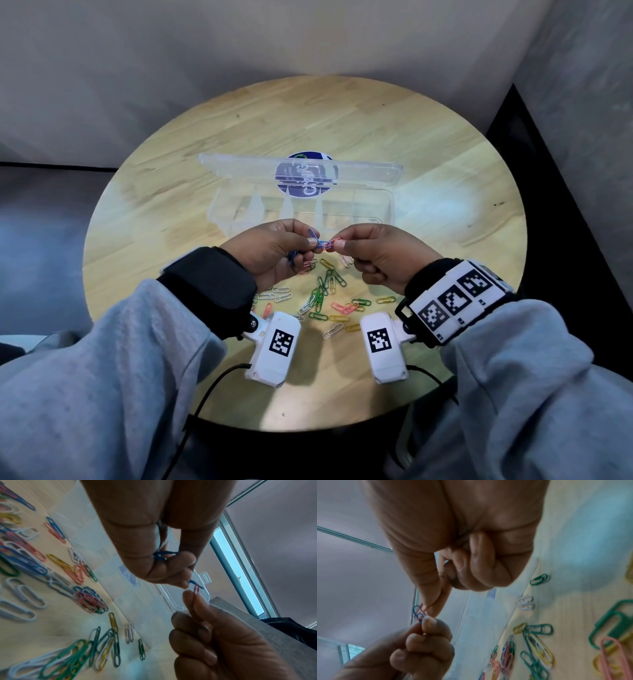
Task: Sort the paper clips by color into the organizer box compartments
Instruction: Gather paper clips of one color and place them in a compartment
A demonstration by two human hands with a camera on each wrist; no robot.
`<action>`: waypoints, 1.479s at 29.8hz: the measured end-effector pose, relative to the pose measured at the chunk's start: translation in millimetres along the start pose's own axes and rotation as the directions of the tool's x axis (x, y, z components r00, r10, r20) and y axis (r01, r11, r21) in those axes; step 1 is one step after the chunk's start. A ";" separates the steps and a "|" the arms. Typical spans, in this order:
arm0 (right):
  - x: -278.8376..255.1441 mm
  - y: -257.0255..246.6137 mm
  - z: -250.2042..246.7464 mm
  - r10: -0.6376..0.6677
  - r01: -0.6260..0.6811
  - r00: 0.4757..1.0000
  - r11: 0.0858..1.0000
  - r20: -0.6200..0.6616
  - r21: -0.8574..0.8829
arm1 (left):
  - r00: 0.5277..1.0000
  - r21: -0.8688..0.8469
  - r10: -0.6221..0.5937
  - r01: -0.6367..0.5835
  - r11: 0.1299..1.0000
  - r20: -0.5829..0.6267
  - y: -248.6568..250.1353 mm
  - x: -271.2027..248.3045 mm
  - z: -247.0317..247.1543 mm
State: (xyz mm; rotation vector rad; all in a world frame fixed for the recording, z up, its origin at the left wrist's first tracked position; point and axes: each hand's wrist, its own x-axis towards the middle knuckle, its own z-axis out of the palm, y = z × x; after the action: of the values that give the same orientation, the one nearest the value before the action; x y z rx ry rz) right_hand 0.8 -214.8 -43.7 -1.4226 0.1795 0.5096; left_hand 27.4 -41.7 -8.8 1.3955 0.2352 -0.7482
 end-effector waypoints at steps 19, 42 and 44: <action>-11.7 -5.3 -2.1 0.089 -0.178 0.984 0.556 -0.155 -0.812 | 0.990 0.011 -0.013 0.014 1.000 -0.140 -1.8 6.5 5.2; -13.1 -38.7 -36.6 0.106 0.114 0.923 0.843 -0.371 0.525 | 0.998 -0.091 -0.047 0.051 0.995 0.046 41.4 33.1 46.9; -10.9 -38.1 -36.7 0.113 0.101 0.924 0.849 -0.366 0.518 | 0.998 -0.059 -0.045 0.047 0.997 0.039 41.5 37.3 50.6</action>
State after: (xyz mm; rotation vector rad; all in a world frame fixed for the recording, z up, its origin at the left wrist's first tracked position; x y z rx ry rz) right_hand 14.6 -255.3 -10.8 -0.9568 0.5984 0.1513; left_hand 66.6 -102.3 13.2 1.3217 0.2587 -0.7987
